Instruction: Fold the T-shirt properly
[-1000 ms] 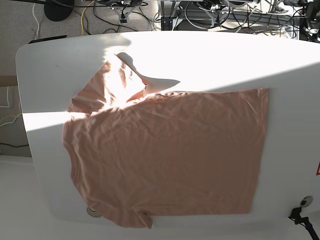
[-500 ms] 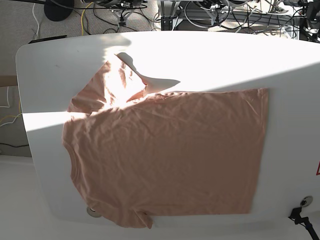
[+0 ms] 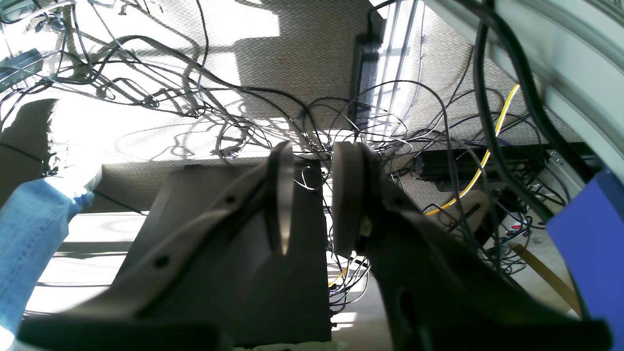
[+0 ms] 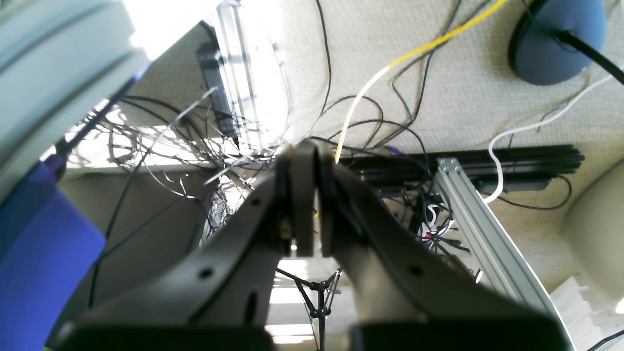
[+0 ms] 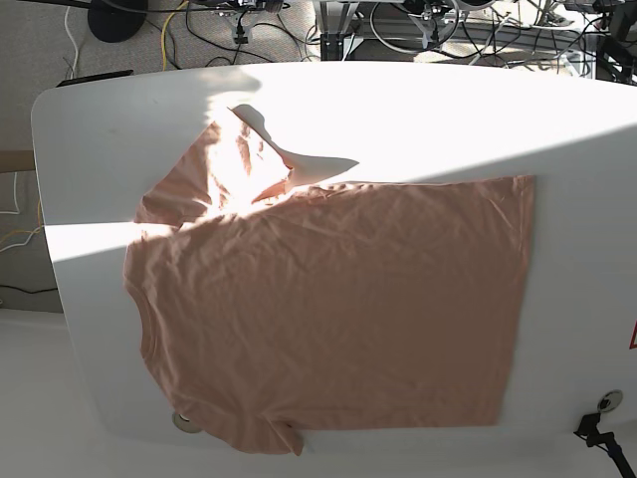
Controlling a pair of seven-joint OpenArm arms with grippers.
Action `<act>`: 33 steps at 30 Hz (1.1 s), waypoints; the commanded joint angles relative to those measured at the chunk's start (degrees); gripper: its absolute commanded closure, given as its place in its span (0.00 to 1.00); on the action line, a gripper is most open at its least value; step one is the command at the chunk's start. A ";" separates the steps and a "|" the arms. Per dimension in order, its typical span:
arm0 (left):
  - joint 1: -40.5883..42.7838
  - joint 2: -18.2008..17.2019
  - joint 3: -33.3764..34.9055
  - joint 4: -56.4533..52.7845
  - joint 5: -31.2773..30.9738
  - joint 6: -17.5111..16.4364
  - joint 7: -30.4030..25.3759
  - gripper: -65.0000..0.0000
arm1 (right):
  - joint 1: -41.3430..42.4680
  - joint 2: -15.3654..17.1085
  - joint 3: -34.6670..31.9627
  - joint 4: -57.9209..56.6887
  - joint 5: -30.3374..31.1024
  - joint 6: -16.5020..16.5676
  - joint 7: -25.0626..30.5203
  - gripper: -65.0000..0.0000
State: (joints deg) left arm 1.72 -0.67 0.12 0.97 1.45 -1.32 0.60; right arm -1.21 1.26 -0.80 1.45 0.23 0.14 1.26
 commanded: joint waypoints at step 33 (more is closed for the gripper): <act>29.10 -3.42 -0.16 40.21 -0.35 0.05 -0.21 0.49 | -32.41 2.74 -0.13 46.94 0.08 -0.01 -0.86 0.72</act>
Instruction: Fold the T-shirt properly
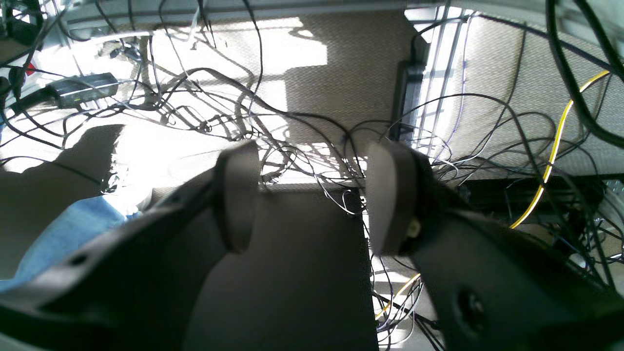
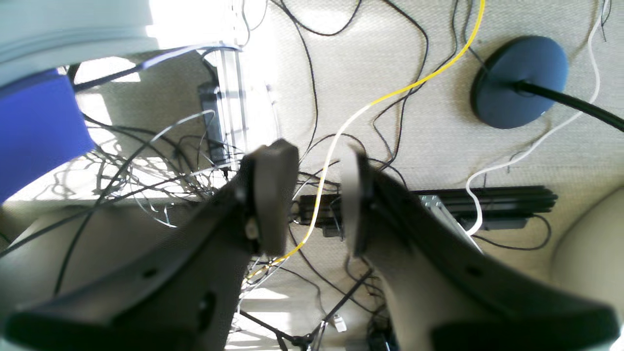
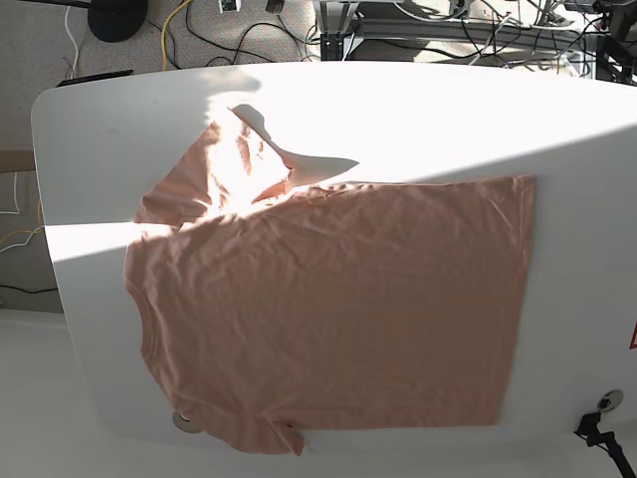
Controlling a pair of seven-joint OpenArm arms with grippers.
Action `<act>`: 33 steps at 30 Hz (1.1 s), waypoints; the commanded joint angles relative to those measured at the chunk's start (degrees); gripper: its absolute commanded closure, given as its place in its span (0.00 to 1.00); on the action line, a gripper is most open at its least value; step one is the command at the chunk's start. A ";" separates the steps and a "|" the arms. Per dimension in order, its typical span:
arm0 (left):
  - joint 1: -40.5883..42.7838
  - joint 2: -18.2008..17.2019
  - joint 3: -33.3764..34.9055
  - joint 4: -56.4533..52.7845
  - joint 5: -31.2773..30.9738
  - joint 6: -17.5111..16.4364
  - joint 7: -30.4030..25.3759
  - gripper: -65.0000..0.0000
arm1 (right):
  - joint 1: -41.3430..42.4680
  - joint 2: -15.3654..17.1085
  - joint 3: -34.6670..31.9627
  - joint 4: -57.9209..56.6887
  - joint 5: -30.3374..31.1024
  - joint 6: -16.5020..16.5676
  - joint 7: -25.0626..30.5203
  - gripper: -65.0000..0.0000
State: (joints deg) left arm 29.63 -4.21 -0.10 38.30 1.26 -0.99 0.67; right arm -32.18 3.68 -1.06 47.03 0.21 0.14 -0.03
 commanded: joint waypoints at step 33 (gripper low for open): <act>36.53 -2.61 -7.33 68.29 -0.07 -0.37 -0.27 0.49 | -37.13 0.32 0.05 63.52 0.19 -0.01 0.25 0.72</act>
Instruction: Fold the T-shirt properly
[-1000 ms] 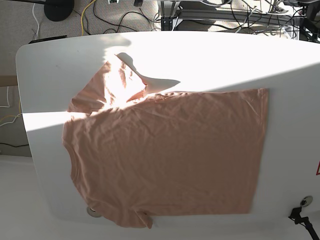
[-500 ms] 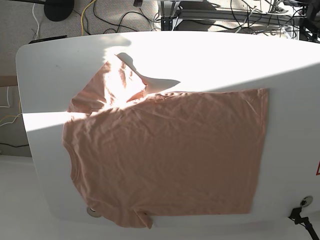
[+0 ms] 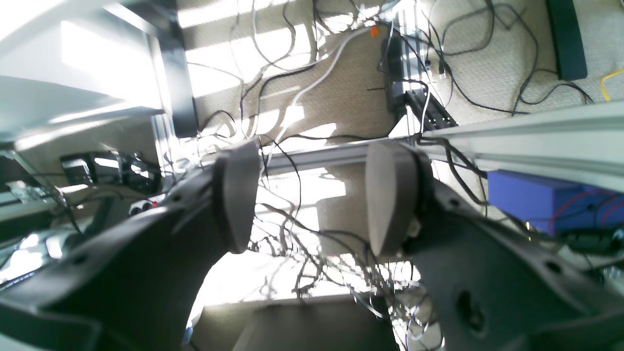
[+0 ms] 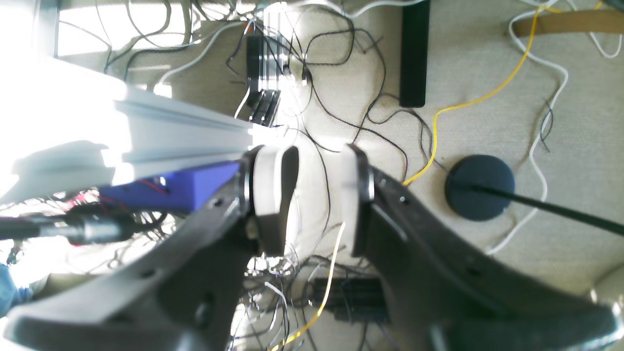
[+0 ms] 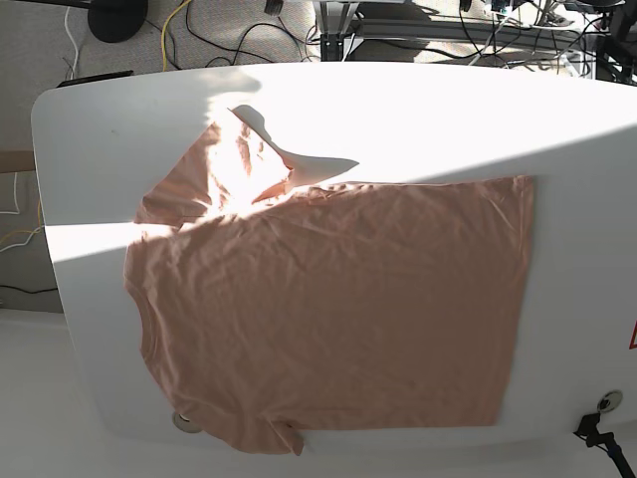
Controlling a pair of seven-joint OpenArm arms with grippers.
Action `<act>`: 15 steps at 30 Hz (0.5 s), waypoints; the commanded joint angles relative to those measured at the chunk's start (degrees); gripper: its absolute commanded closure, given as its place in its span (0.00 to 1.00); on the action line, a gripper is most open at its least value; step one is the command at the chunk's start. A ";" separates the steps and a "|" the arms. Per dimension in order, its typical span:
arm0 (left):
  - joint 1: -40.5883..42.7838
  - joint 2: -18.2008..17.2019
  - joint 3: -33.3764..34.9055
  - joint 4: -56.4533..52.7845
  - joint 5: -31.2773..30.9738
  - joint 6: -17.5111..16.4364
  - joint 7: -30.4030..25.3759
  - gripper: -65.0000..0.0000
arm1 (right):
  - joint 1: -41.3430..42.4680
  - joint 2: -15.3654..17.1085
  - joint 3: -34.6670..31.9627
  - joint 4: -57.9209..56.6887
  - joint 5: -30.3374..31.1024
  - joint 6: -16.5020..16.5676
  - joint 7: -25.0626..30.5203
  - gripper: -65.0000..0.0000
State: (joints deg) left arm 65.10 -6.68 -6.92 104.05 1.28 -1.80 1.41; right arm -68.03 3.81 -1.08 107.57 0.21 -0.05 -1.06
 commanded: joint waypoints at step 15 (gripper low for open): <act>-6.42 0.13 -0.77 9.84 -0.18 0.44 -7.96 0.49 | 8.73 -0.08 -0.02 7.82 0.54 0.27 3.92 0.73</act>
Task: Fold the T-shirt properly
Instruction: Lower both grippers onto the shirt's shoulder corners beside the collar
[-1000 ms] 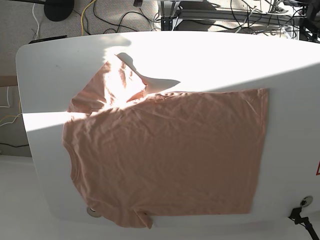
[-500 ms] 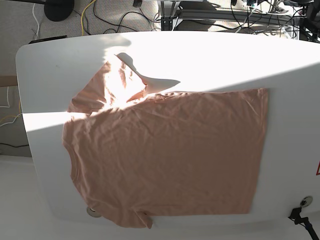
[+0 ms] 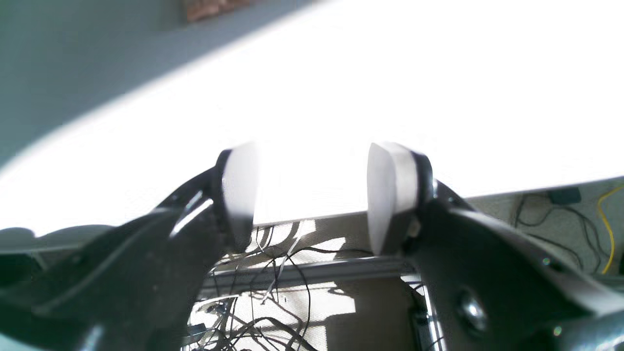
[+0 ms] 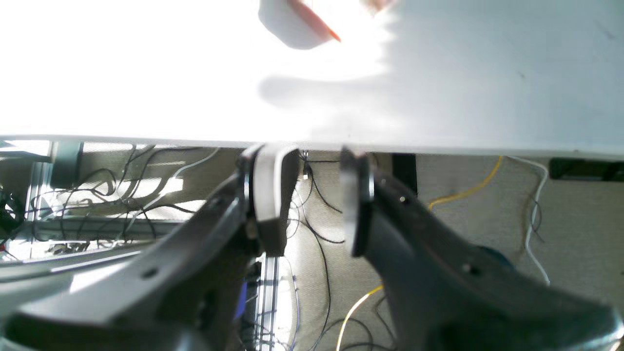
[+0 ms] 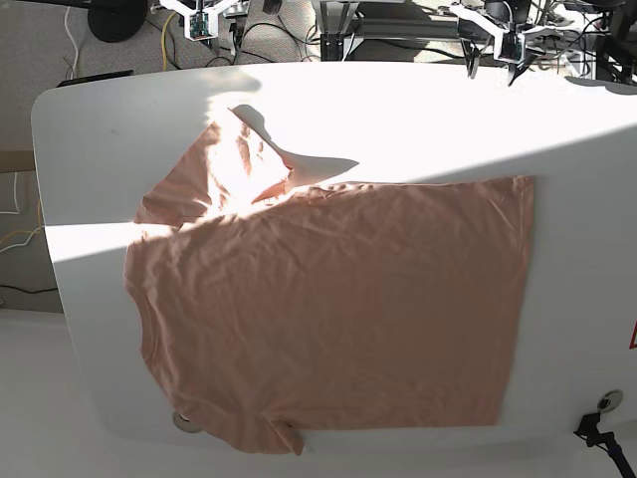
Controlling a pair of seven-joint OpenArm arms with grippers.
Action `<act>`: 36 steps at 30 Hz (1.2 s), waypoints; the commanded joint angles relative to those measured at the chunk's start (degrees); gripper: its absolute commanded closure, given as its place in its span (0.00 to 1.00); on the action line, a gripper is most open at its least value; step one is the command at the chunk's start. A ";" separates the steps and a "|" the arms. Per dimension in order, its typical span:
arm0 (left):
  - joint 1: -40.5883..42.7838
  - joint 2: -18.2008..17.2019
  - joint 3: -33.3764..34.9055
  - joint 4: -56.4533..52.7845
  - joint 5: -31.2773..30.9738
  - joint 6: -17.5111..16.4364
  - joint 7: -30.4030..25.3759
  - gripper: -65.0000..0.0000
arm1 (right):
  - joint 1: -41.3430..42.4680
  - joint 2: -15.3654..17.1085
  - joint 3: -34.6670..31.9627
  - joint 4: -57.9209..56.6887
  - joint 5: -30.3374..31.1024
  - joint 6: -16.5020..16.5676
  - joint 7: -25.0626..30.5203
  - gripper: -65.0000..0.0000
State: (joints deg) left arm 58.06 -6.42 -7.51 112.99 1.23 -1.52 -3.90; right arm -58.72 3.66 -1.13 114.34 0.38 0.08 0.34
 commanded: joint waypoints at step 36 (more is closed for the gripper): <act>-11.34 -15.34 -6.34 0.46 -34.77 0.07 6.85 0.32 | 21.22 6.05 6.88 -13.82 61.02 0.14 -18.58 0.49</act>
State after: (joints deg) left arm 46.50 -21.26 -13.37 112.55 -33.30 -1.30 4.34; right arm -37.36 9.37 5.67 101.34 61.98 1.58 -17.58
